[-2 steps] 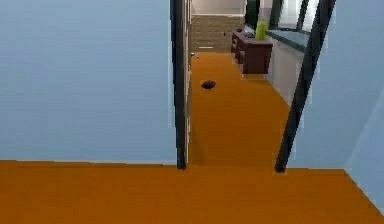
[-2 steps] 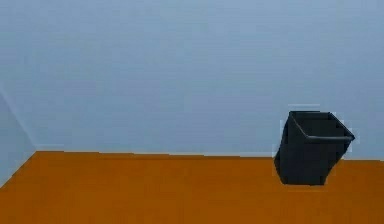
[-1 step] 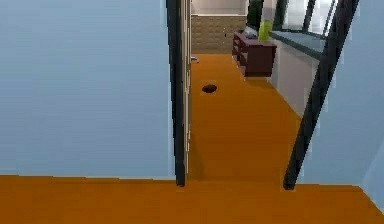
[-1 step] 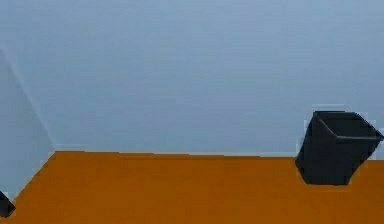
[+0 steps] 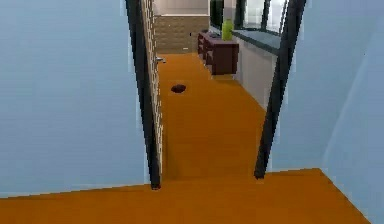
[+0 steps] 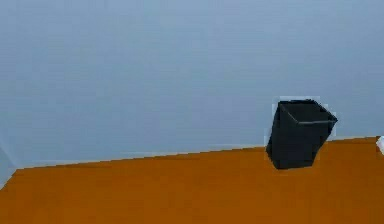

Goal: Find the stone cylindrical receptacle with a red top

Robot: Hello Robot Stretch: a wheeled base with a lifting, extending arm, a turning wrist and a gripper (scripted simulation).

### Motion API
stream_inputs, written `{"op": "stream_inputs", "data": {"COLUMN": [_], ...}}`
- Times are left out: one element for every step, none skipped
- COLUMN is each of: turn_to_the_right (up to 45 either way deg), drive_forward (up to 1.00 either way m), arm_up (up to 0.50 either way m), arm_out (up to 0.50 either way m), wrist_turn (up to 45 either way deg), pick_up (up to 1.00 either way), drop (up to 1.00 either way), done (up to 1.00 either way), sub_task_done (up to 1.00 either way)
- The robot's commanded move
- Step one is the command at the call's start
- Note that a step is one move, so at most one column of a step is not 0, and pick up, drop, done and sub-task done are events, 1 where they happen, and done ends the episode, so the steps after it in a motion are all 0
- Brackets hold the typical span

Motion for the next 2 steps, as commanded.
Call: {"op": "stream_inputs", "data": {"turn_to_the_right": [0.0, 0.0], "drive_forward": [1.0, 0.2], "arm_up": [0.0, 0.0], "arm_out": [0.0, 0.0], "wrist_turn": [0.0, 0.0], "pick_up": [0.0, 0.0], "drop": [0.0, 0.0], "done": [0.0, 0.0], "sub_task_done": [0.0, 0.0]}}
